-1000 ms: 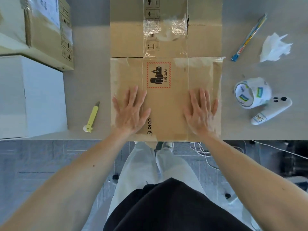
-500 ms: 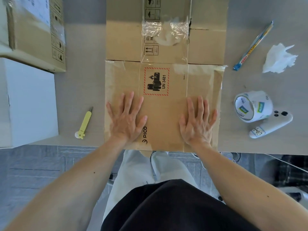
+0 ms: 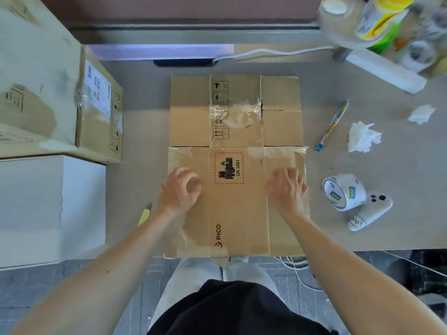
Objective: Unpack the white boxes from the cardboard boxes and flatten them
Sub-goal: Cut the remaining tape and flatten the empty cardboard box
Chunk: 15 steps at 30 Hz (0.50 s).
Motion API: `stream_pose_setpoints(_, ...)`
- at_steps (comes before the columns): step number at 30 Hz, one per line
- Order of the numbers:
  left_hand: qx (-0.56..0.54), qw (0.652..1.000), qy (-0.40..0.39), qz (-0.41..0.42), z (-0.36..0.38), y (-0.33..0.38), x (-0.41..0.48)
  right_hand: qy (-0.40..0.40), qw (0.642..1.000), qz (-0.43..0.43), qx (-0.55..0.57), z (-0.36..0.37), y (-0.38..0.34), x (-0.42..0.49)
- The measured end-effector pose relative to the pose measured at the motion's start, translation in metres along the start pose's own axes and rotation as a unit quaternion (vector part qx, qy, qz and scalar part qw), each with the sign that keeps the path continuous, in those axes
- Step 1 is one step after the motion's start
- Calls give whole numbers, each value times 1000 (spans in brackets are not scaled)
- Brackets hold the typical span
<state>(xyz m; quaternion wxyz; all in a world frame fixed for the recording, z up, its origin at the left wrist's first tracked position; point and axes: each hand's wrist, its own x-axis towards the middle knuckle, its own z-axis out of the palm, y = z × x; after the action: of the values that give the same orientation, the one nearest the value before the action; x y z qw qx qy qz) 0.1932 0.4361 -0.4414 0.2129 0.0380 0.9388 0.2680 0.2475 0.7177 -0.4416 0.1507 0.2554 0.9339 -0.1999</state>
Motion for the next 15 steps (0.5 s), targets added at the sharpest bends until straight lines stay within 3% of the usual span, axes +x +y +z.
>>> stream_pose_setpoints(4,-63,991,54,-106,-38,0,49,22,989,111,94,-34,-13,52)
stream_pose_setpoints(8,-98,974,49,-199,-56,1,85,-3,965,216,146,-49,-8,93)
stream_pose_setpoints(15,-185,949,12,-255,-55,-6,107,-6,949,268,164,-38,4,109)
